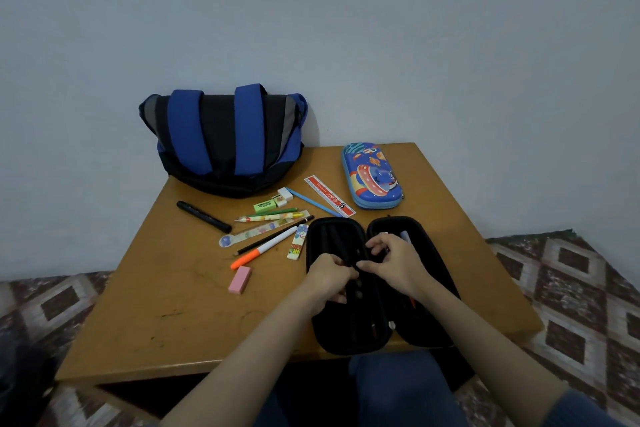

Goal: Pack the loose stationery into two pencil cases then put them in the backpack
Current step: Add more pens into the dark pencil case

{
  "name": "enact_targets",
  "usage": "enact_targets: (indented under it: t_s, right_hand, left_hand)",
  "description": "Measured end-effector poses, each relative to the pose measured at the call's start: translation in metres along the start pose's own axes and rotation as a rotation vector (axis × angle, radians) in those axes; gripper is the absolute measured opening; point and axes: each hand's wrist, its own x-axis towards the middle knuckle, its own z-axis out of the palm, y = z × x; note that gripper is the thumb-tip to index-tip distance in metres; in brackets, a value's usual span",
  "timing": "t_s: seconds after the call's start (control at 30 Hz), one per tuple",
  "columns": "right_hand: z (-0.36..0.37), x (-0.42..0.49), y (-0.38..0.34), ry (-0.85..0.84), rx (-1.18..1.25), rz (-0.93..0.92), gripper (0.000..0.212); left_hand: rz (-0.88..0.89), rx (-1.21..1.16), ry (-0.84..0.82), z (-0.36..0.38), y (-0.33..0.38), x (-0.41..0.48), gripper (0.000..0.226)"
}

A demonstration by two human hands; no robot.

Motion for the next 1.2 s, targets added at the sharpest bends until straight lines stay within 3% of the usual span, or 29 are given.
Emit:
enact_targets:
  t_s: [0.17,0.3,0.43,0.5,0.57,0.67,0.8,0.93,1.2]
  right_hand:
    - [0.004,0.001,-0.007,0.023,-0.166,-0.012,0.045]
    - [0.004,0.001,-0.007,0.012,-0.188,-0.006,0.044]
    - [0.005,0.001,-0.005,0.010,-0.152,-0.022,0.043]
    - [0.006,0.001,-0.003,0.021,-0.116,-0.030,0.042]
    - [0.007,0.000,-0.001,0.031,-0.093,-0.028,0.042]
    - [0.008,0.000,0.000,0.037,-0.091,-0.017,0.042]
    - [0.008,-0.001,-0.001,0.035,-0.083,-0.017,0.042]
    - [0.006,-0.004,-0.004,0.037,-0.090,-0.022,0.041]
    - [0.004,-0.007,-0.008,0.033,-0.086,-0.009,0.039]
  left_hand:
    - [-0.008,-0.027,-0.019,-0.012,0.004,-0.008,0.031]
    - [0.089,-0.001,0.032,-0.044,0.007,-0.009,0.012]
    - [0.233,0.133,0.413,-0.089,-0.008,0.002,0.013]
    - [0.238,0.327,0.633,-0.108,-0.020,0.008,0.017]
    - [0.192,0.479,0.727,-0.120,-0.034,0.014,0.022]
    - [0.117,0.633,0.694,-0.125,-0.048,0.018,0.028]
    - [0.212,0.716,0.717,-0.127,-0.056,0.022,0.027]
    - [0.223,0.668,0.747,-0.128,-0.056,0.022,0.029]
    - [0.027,0.558,0.709,-0.138,-0.051,0.029,0.029]
